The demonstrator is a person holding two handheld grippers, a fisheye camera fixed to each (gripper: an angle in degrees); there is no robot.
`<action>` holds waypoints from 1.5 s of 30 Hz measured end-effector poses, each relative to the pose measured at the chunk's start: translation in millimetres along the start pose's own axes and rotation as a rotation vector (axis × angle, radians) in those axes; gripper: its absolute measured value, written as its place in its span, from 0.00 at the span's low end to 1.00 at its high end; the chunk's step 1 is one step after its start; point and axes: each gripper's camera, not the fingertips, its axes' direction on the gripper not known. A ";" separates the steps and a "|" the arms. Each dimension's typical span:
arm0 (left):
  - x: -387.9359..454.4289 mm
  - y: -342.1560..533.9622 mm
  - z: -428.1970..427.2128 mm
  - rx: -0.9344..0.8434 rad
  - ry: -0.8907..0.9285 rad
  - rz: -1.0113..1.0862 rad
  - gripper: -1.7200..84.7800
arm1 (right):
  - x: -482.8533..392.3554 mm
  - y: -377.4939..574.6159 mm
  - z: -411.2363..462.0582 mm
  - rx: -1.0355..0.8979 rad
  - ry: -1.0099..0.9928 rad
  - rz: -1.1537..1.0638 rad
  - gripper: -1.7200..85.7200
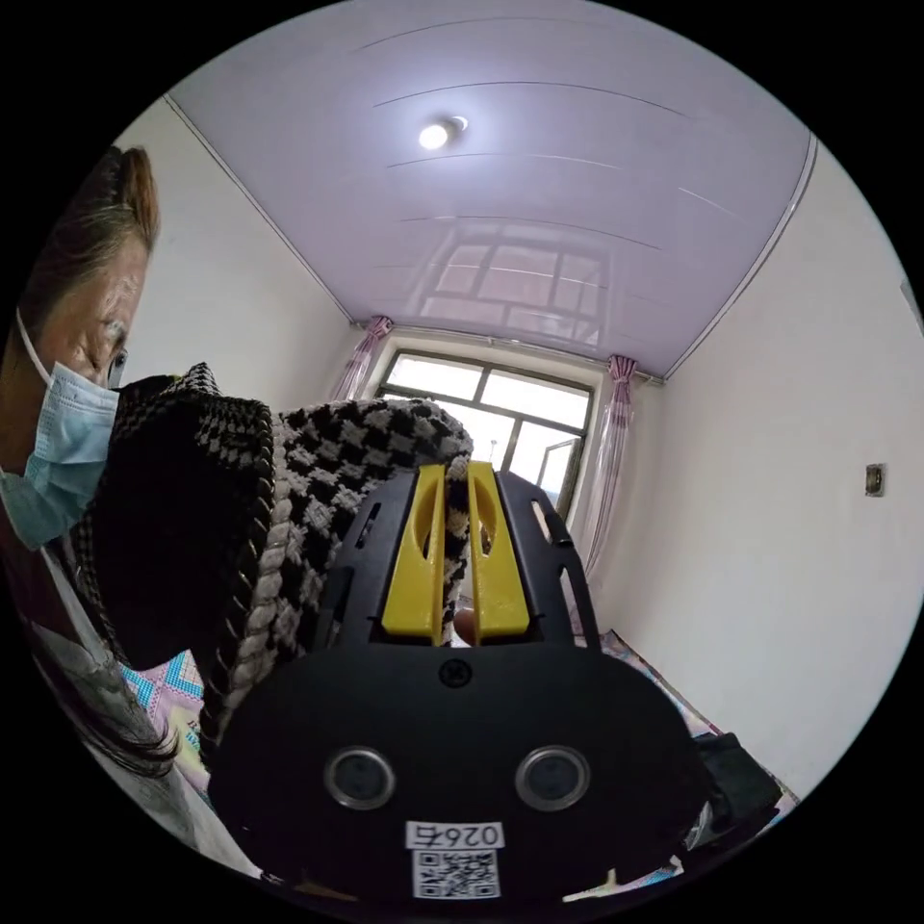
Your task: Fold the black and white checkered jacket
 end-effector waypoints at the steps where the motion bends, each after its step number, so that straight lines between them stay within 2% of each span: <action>1: -3.0 3.3 3.2 -0.014 0.016 -0.034 0.03 | -0.2 1.2 -2.6 -0.015 -0.002 0.000 0.01; 5: -11.2 26.6 13.3 -0.024 0.055 -0.138 0.03 | 6.3 21.7 -15.4 -0.036 -0.003 0.026 0.01; 8: -5.1 48.9 15.2 0.038 0.074 -0.151 0.02 | 14.6 42.2 -22.7 -0.039 -0.008 0.057 0.01; 15: 35.6 46.6 19.3 0.037 -0.063 0.013 0.02 | 24.9 64.7 -19.3 -0.058 0.011 0.047 0.01; 21: 64.2 22.2 18.1 -0.033 -0.162 0.117 0.02 | 24.6 63.2 -29.5 0.008 0.088 -0.010 0.01; 26: 48.0 9.2 15.2 0.026 -0.091 0.074 0.02 | 28.1 40.2 -29.9 0.058 0.121 -0.037 0.01; 30: 4.0 -2.6 28.8 0.058 0.009 -0.023 0.02 | 38.3 15.6 -13.5 0.077 0.121 -0.080 0.01; 33: -36.2 -1.8 56.9 0.015 0.016 -0.095 0.02 | 53.4 -2.6 30.0 -0.004 0.083 -0.117 0.01; 37: -125.8 31.2 131.8 -0.140 -0.019 -0.289 0.02 | 89.9 10.0 150.1 -0.242 -0.073 -0.063 0.02; 42: -274.7 131.8 264.7 -0.395 -0.186 -0.547 0.02 | 144.6 112.9 352.3 -0.489 -0.264 0.206 0.02; 44: -345.6 190.4 321.9 -0.441 -0.197 -0.724 0.02 | 167.1 193.4 477.6 -0.646 -0.281 0.383 0.04; 45: -388.0 234.8 352.9 -0.471 -0.171 -0.879 0.02 | 170.2 215.0 508.1 -0.705 -0.273 0.407 0.04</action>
